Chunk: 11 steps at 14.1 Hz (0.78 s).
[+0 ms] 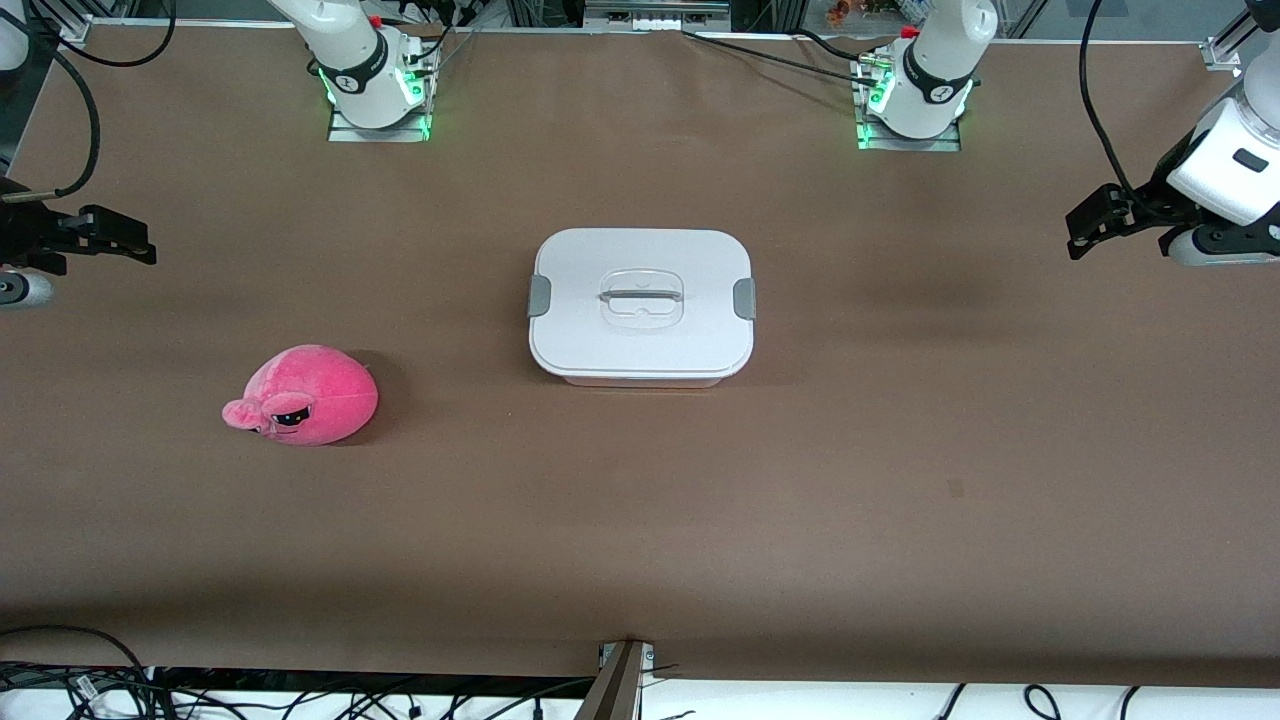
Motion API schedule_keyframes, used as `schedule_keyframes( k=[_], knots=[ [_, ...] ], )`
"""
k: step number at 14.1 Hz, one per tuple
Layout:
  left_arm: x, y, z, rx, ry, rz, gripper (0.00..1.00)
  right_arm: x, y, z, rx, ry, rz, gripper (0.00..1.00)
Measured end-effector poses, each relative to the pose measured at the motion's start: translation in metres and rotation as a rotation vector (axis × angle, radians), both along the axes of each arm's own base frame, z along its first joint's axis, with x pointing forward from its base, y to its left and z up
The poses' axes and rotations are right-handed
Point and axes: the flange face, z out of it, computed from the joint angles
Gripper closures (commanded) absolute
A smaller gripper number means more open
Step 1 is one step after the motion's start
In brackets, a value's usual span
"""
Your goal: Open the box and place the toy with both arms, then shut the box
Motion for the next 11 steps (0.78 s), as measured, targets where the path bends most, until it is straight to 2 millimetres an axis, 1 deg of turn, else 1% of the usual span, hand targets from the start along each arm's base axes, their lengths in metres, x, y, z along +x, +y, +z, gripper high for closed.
schedule_keyframes(
  k=[8,11],
  knots=[
    [-0.0001,0.0004,0.0,0.0,0.001,0.002,0.0,0.0002,-0.0022,-0.0004,0.0,0.0,-0.004,0.0],
    [-0.0009,0.0005,0.0,0.0,0.005,0.002,0.0,0.0031,-0.0015,-0.0037,0.0,-0.003,-0.002,0.0]
  ],
)
